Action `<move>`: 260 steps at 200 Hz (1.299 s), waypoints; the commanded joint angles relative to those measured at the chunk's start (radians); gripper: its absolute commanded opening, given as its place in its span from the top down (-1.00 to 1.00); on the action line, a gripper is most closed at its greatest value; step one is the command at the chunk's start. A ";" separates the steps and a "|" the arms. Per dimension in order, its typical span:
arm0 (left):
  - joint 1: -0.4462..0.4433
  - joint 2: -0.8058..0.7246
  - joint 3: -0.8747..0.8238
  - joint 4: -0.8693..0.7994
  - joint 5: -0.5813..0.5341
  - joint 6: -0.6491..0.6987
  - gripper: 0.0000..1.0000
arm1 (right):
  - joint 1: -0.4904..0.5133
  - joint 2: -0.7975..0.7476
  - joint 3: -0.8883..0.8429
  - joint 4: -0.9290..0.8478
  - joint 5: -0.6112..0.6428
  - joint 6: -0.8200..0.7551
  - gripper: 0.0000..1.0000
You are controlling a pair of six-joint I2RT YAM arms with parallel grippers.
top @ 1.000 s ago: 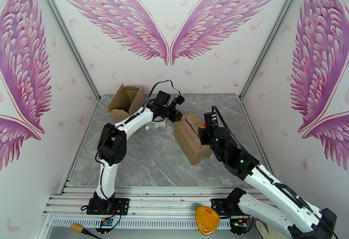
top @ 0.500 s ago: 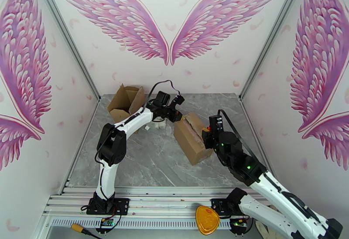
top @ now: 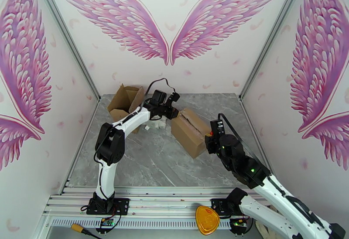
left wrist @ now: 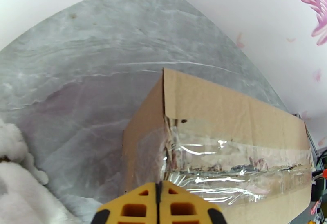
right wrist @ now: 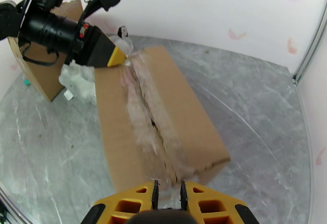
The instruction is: Unpack the express box
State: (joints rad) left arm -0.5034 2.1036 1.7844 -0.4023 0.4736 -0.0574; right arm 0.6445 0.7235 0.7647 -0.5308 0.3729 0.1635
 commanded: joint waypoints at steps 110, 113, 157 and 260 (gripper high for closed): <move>-0.005 -0.133 -0.105 0.012 -0.113 -0.035 0.53 | -0.016 -0.007 0.060 0.218 0.072 -0.140 1.00; -0.005 -0.139 -0.107 0.016 -0.113 -0.035 0.42 | -0.019 -0.001 0.064 0.221 0.066 -0.140 1.00; -0.013 -0.242 -0.144 0.080 -0.137 0.002 -0.18 | -0.066 0.059 0.122 0.253 -0.011 -0.112 1.00; -0.245 -0.414 -0.415 0.344 -0.144 0.747 -0.47 | -0.197 0.111 0.211 0.247 -0.266 -0.009 1.00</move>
State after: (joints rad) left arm -0.6872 1.7191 1.4281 -0.1734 0.3195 0.3870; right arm 0.4770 0.8227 0.9092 -0.3092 0.2173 0.1089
